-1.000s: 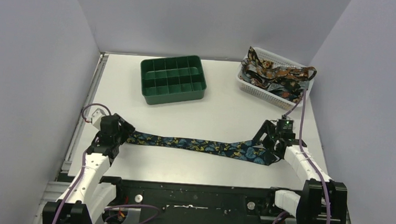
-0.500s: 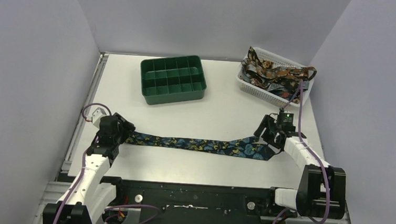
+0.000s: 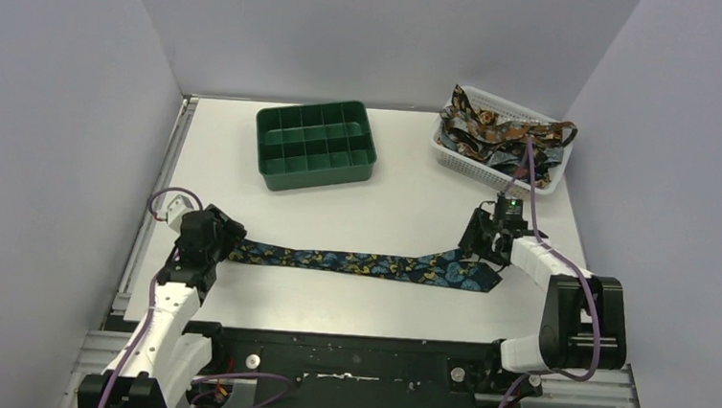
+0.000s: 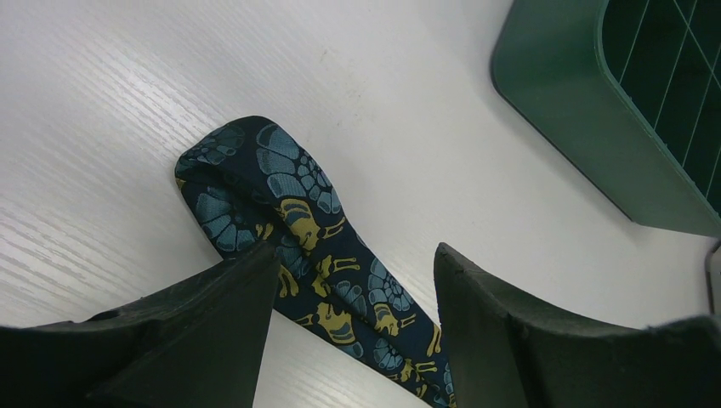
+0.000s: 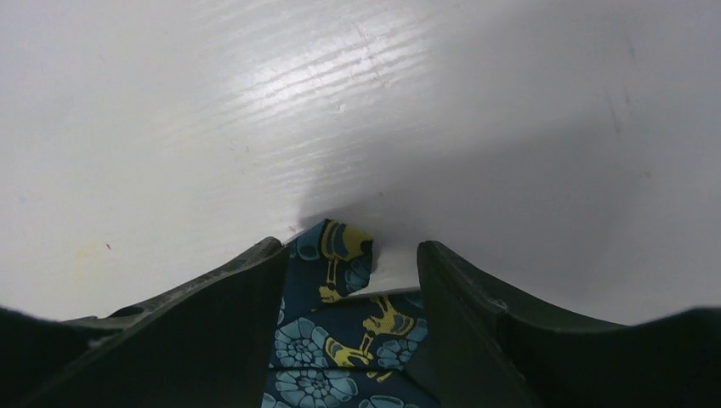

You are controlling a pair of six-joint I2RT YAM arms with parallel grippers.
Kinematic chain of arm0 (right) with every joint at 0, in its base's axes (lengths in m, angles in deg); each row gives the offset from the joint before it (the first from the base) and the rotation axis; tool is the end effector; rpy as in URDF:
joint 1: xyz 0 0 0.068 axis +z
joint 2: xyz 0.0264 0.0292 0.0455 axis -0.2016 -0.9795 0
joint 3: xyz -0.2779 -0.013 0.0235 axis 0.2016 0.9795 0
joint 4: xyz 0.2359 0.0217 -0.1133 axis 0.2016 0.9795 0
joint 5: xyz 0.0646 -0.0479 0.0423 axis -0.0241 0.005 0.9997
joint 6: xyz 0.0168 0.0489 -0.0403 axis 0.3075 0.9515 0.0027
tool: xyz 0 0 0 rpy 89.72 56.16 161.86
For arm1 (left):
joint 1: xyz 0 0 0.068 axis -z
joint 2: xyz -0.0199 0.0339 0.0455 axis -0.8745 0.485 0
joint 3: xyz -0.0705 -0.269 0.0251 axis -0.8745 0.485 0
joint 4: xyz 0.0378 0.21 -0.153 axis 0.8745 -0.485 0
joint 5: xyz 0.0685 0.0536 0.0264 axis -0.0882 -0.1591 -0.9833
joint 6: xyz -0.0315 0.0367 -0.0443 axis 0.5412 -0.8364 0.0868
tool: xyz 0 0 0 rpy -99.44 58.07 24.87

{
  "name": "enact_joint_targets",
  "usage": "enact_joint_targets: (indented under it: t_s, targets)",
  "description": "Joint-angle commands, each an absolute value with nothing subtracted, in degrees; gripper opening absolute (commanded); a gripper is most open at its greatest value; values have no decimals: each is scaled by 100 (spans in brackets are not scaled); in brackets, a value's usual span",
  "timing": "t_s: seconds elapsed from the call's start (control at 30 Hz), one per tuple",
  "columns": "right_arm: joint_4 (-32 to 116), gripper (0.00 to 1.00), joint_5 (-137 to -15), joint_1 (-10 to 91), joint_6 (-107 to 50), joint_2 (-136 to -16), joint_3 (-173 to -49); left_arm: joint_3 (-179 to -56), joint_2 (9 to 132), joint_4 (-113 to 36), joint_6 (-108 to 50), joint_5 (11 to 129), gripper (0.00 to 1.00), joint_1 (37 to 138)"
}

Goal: Roll the ties
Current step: Flatten out the tie at the center of the board.

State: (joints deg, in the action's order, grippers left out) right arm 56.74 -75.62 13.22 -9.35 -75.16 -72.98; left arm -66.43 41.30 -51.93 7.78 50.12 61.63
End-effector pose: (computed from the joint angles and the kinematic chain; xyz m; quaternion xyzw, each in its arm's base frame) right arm 0.2627 0.0147 0.1528 0.1822 0.9404 0.1322 0.2550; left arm 0.1812 0.0081 0.1820 -0.4026 0.7967 -0.1032 0.4387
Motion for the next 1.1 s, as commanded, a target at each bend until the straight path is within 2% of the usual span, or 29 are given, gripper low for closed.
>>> enact_joint_targets:
  t_s: [0.0,0.07,0.23,0.33,0.47,0.6,0.9,1.07]
  targets:
    - [5268,56,-7463,1330,-1062,-7677,-7512,-6887,3980,-5128,578,5038,65,6126]
    - [5194,47,-7471,1330,-1096,-7791,-7511,-6909,3952,-5153,560,5010,65,6126]
    - [5264,38,-7556,1330,-1222,-7989,-7524,-6973,3954,-5195,501,5010,65,6129]
    - [5286,24,-7581,1345,-1224,-7830,-7507,-6994,3967,-5213,473,4984,65,6126]
    - [5585,17,-7756,1418,-1400,-7616,-7700,-6991,3975,-5170,475,5004,65,6125]
    - [5606,2,-7700,1453,-1348,-7317,-7611,-6987,3976,-5152,481,4998,65,5968]
    - [5640,0,-7515,1455,-1159,-7001,-7465,-6979,3915,-5186,484,5040,66,5950]
    - [6331,0,-7792,1462,-588,-5986,-7337,-7108,3845,-5338,379,4974,66,5950]
